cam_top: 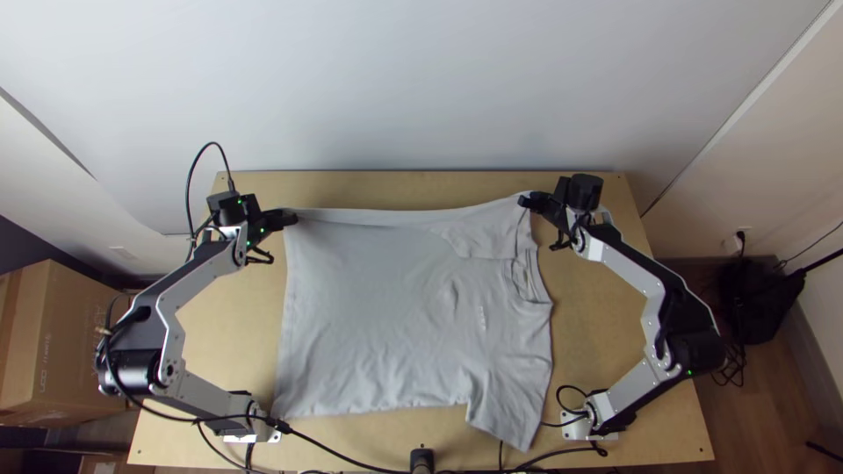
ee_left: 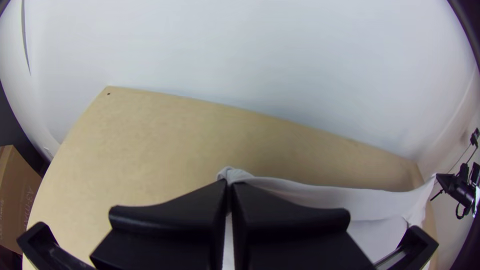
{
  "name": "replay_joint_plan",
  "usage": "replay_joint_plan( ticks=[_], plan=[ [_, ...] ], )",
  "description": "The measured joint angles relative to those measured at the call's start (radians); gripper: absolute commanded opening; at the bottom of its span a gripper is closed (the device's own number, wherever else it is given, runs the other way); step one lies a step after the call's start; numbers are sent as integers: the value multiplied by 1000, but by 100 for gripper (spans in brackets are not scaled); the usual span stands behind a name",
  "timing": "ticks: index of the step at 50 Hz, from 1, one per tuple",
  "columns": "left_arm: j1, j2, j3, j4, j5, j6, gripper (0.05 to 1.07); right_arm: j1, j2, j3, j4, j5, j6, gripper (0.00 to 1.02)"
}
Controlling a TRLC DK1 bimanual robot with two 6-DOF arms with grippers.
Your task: Fold the t-shirt
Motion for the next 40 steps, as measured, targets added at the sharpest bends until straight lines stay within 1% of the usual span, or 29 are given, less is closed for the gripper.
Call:
replay_joint_plan(
  ticks=[11,26,34,40],
  plan=[
    [2,175,202,-60,2,0,8,-7,161,171,-22,0,-4,2],
    [2,393,488,-193,4,-1,8,-13,368,477,-168,-7,-8,2],
    [2,454,589,-245,4,-28,8,-13,432,598,-267,-7,-6,2],
    [2,459,638,-356,4,-45,8,-13,440,629,-319,-7,10,2]
  ],
)
